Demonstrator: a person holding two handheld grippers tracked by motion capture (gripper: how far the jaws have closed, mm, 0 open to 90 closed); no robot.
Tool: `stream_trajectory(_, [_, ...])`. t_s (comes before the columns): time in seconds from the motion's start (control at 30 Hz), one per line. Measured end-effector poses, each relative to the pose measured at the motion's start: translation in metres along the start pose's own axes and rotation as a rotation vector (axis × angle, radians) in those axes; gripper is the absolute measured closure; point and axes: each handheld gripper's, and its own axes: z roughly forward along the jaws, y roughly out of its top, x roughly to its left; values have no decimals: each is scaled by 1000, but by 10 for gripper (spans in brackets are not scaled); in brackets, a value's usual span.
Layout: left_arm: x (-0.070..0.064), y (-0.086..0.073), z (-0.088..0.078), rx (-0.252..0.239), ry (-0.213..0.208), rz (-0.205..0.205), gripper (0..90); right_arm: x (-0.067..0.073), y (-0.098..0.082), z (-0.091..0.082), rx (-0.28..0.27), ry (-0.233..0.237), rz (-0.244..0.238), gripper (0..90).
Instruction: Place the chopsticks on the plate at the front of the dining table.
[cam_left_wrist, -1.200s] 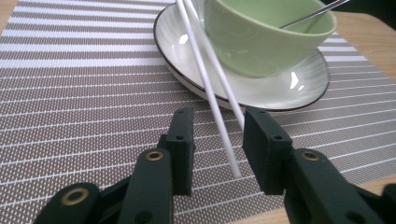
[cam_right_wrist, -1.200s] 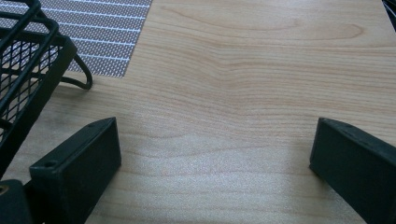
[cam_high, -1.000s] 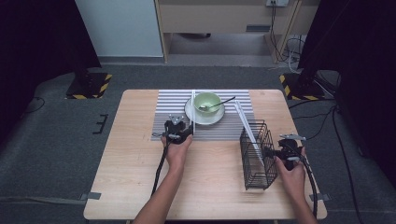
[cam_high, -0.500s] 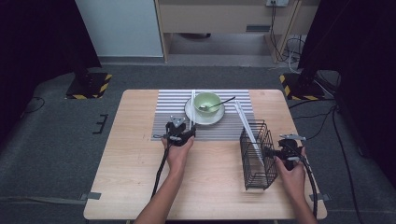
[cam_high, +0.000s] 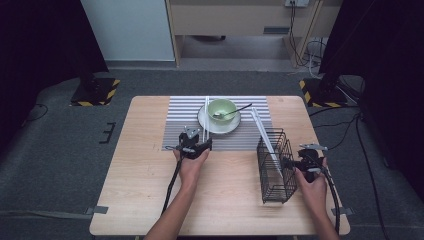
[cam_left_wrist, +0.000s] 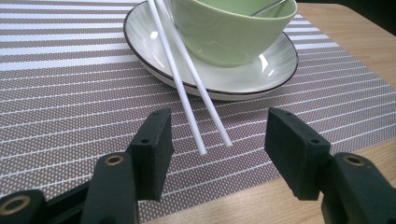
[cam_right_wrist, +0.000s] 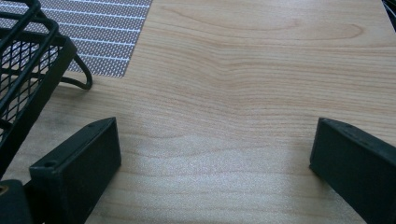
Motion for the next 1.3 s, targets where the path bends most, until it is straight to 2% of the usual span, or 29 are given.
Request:
stream_trajectory(0.3, [1,-3,10,7,7,4,392,0,0,0,0,0,0,20])
stream_trajectory(0.6, [3,-4,17,13,-2,-17,358,0,0,0,0,0,-1,19])
stream_trajectory(0.87, [3,-3,20,3,6,-18,358,0,0,0,0,0,-1,19])
stream_trajectory(1.3, [0,-8,28,26,-13,-23,377,0,0,0,0,0,-1,20])
